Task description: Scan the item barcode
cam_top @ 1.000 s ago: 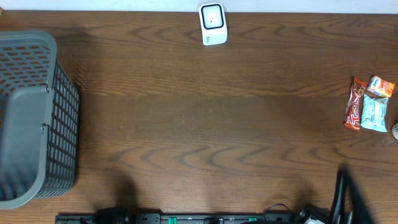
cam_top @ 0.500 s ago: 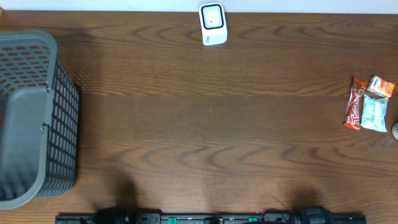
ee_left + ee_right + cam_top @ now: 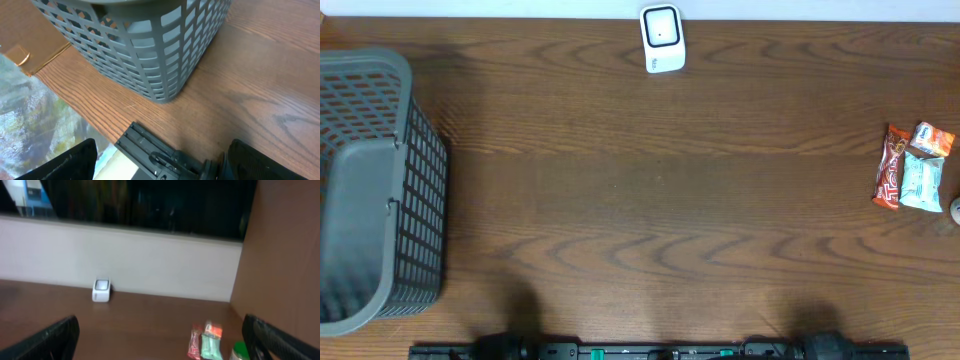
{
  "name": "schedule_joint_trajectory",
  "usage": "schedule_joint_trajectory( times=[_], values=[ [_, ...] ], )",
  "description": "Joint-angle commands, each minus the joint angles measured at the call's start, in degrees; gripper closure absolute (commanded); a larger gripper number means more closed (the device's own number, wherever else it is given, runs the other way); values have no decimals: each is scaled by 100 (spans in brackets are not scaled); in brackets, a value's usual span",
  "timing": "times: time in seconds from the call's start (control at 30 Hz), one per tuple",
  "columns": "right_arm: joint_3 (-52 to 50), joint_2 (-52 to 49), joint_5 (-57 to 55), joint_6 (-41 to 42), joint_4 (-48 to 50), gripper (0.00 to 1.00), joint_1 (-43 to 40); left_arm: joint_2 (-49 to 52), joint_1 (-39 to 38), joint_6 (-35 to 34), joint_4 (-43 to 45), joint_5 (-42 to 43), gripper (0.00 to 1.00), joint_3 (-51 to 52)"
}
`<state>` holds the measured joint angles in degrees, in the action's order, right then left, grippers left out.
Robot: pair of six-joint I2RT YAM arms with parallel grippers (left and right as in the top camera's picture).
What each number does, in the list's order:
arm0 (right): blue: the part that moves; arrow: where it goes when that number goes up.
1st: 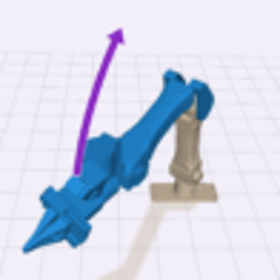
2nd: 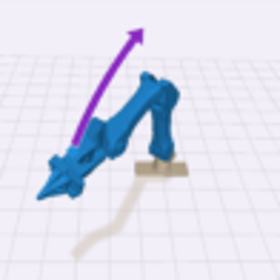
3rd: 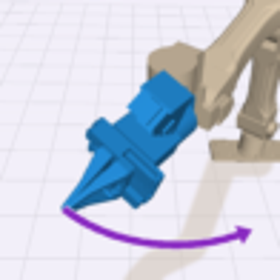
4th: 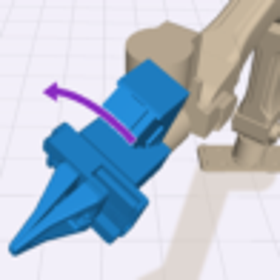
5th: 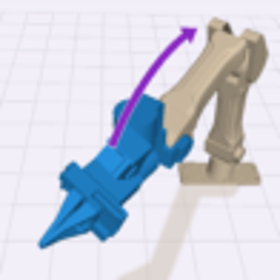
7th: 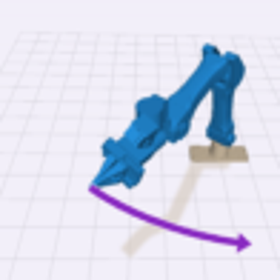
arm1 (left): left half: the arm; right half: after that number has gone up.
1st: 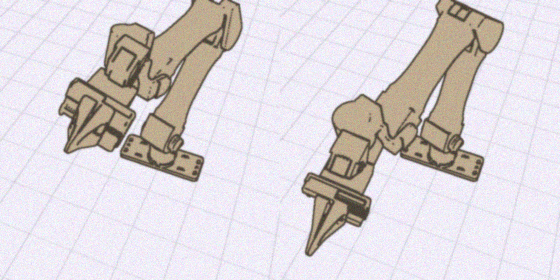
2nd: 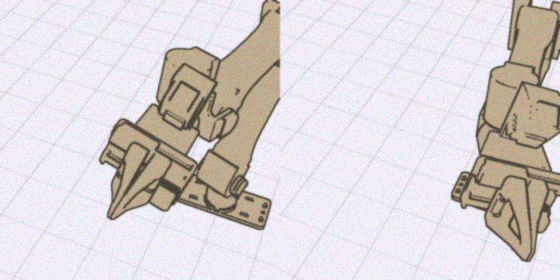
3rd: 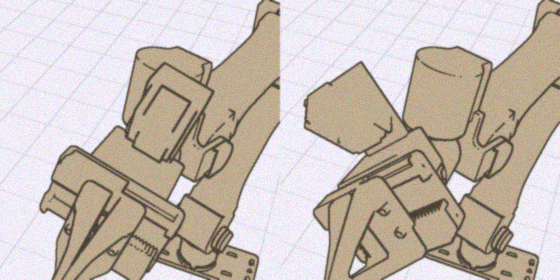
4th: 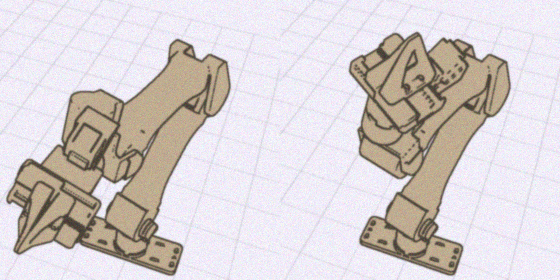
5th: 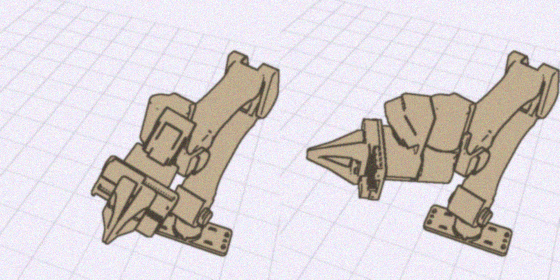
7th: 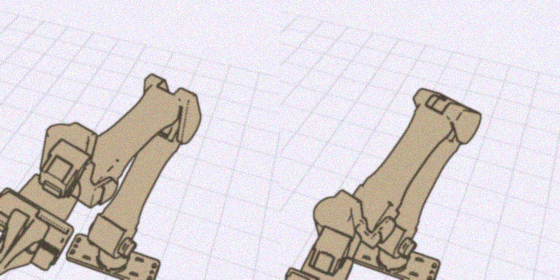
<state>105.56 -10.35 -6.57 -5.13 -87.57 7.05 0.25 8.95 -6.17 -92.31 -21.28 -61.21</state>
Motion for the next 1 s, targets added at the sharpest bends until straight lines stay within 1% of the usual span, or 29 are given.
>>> schedule_joint_trajectory(
  times=[0.0, 0.1, 0.17, 0.3, 0.47, 0.53, 0.63, 0.73, 0.83, 0.87, 0.97],
  values=[
    [-1147, 632, 2, -219, 852, 1, 15, 2, 20, 7, -446, -57, 16, -2],
    [-2267, 1008, 192, -376, 1939, 1, -7, 2, 20, 7, -446, -57, 16, -2],
    [-2861, 975, 310, -374, 2498, 1, -22, 2, 20, 7, -446, -57, 16, -2],
    [-4382, 994, 846, -376, 4109, 1, -9, 2, 20, 7, -446, -57, 16, -2],
    [-6238, 997, 1137, -372, 5910, 1, -11, 2, 20, 7, -446, -57, 16, -2],
    [-6863, 999, 1228, -369, 6391, 1, -11, 2, 20, 7, -446, -57, 16, -2],
    [-7788, 999, 1259, -334, 7130, 1, -20, 2, 20, 7, -446, -57, 16, -2],
    [-8714, 1003, 1252, -157, 8140, 1, -26, 2, 20, 7, -446, -57, 16, -2],
    [-9490, 1003, 1246, 39, 9237, 1, -26, 2, 20, 7, -446, -57, 16, -2],
    [-10013, 1003, 1163, 39, 9919, 1, -31, 2, 20, 7, -446, -57, 16, -2],
    [-10504, 1003, 918, 247, 10343, 1, -33, 2, 20, 7, -446, -57, 16, -2]
  ],
)
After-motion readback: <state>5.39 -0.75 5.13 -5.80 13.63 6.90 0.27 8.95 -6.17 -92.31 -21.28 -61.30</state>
